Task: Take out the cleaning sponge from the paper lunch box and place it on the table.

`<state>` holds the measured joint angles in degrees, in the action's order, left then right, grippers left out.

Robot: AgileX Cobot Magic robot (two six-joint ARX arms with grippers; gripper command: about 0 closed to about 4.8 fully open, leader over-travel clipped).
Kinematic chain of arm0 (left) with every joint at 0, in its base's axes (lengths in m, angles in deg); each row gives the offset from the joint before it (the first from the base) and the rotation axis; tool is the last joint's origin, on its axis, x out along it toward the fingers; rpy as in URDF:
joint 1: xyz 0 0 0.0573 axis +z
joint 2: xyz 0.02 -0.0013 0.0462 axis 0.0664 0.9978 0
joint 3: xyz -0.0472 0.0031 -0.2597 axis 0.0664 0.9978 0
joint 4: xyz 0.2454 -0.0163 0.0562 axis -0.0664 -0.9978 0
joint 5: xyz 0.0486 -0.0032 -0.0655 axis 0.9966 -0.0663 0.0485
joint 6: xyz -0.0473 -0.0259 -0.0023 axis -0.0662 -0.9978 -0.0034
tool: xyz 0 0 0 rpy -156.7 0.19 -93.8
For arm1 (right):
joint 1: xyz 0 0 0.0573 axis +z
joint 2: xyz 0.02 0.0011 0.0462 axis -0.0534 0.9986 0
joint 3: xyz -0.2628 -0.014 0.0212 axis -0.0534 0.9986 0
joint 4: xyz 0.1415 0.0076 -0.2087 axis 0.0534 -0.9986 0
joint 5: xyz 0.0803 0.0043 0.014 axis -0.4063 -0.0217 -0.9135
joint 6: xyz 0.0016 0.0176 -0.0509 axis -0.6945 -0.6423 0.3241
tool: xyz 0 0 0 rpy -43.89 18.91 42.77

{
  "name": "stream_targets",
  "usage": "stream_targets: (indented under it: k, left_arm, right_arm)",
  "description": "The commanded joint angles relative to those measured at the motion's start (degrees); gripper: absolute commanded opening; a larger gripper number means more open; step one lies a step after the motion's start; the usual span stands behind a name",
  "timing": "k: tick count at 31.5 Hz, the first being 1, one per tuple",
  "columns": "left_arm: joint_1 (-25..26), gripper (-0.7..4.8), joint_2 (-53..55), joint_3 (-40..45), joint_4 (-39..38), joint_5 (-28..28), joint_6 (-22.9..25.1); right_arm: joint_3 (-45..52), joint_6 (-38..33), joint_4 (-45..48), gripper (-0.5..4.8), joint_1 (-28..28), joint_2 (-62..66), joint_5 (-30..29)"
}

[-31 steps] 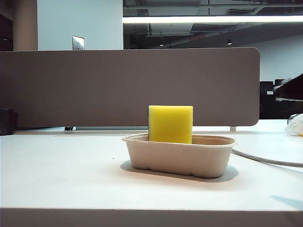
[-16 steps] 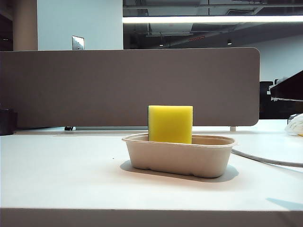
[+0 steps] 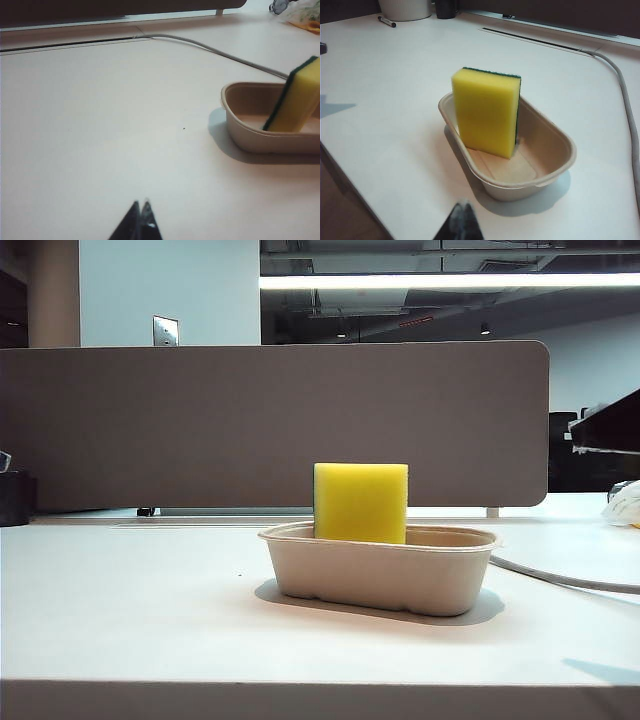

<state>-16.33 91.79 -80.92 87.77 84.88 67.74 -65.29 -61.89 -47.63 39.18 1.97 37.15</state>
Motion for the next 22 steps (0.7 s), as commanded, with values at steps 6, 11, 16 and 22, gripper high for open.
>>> stream_targets:
  k: [6,11,16,22]
  left_arm:
    - [0.00,-0.04,0.04,-0.07,1.11,-0.50,-1.68]
    - [-0.02,-0.04,0.04,-0.07,4.09,-6.34,-9.77]
    - [-0.13,0.29,0.07,-0.09,13.14,-12.13,-16.13]
    - [-2.38,4.58,0.15,-0.37,24.83,-12.35,-15.34]
  right_arm:
    - [-0.11,-0.02,0.77,-0.05,0.07,-0.02,0.02]
    - [-0.11,-0.02,0.77,-0.05,0.07,-0.02,0.02]
    - [-0.11,-0.02,0.77,-0.05,0.07,-0.02,0.02]
    - [-0.11,-0.02,0.77,-0.05,0.04,-0.02,0.02]
